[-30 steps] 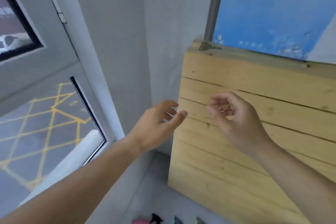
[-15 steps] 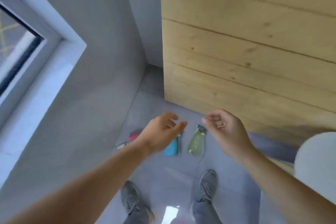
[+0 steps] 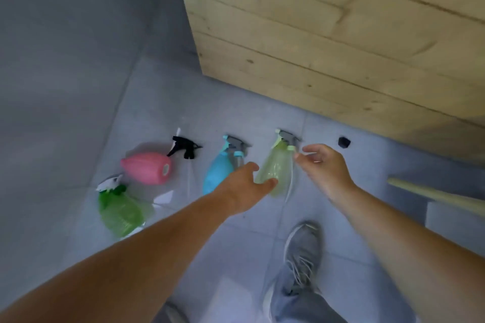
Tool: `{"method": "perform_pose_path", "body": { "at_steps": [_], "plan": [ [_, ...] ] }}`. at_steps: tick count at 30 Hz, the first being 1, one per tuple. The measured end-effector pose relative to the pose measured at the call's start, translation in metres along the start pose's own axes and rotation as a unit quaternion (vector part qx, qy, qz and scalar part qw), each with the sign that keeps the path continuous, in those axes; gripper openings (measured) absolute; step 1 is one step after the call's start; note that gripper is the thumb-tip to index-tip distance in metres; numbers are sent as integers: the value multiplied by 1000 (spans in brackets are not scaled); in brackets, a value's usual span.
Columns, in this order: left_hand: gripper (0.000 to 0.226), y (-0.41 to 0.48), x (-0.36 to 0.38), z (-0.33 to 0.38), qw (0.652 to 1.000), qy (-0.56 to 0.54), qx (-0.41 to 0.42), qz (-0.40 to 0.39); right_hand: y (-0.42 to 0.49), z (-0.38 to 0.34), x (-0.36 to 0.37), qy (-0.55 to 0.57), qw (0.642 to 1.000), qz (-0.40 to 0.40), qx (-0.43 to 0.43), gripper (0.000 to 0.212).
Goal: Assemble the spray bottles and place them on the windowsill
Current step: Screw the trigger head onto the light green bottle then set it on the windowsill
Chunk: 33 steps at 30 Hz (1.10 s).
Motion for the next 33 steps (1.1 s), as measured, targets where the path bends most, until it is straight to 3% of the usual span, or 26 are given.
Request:
{"method": "perform_pose_path", "body": {
  "at_steps": [3,10,17,21,25,33],
  "plan": [
    [80,52,15,-10,1000,23,13,-10,51,33,19,16,1000,-1,18,36],
    [76,130,51,-13,997,72,40,11,144,72,50,0,999,34,43,53],
    [74,154,73,-31,998,50,13,43,170,73,62,-58,997,52,19,44],
    [74,153,74,-37,999,16,14,46,171,66,65,-86,996,20,22,46],
    [72,139,73,-39,996,-80,26,27,163,49,63,-25,998,-46,39,35],
    [44,66,30,-35,982,-148,117,32,114,-46,30,-14,990,-133,-47,38]
  ]
}}
Point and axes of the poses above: each hand's wrist, its own y-axis towards the middle knuckle, its own x-axis out of the palm, z = x × y, the point moved 5 cm from there along y, towards the middle knuckle, and after that the axes turned 6 degrees about -y, right-handed, at the moved point
